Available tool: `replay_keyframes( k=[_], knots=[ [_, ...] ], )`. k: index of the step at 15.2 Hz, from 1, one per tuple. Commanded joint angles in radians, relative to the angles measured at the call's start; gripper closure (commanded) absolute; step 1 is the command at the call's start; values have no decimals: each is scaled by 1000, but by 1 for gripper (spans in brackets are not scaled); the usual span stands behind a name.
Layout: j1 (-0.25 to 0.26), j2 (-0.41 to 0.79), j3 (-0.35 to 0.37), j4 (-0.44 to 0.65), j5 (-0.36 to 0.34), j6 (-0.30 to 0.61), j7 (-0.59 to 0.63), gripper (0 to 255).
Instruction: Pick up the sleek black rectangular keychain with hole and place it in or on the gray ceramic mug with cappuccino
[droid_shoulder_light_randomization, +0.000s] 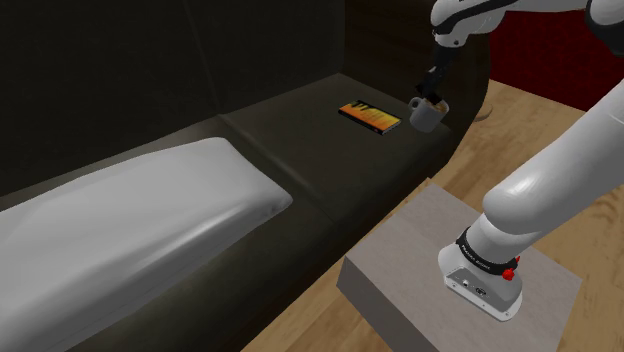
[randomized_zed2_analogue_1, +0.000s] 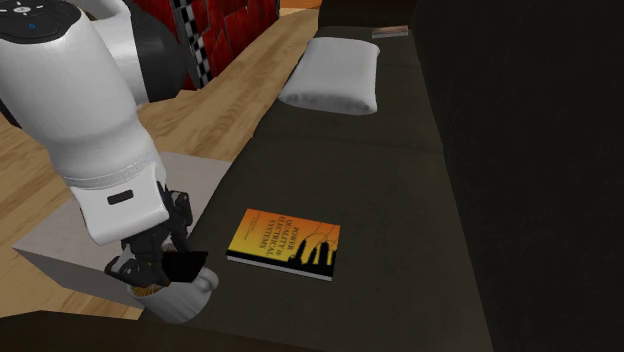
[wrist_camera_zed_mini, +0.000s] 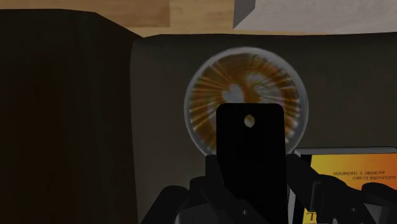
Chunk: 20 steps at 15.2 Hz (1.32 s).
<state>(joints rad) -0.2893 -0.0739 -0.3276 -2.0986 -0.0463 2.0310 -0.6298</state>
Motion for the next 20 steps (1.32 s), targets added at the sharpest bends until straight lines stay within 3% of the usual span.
replay_keyframes(
  k=[1,9,10,15,20],
  knots=[
    [1,8,1,-21,2,29,2,255],
    [0,9,1,-23,3,31,1,255],
    [0,10,1,-22,3,32,1,0],
    [0,9,1,-23,3,31,1,0],
    [3,-26,7,70,-6,-94,9,0]
  ],
)
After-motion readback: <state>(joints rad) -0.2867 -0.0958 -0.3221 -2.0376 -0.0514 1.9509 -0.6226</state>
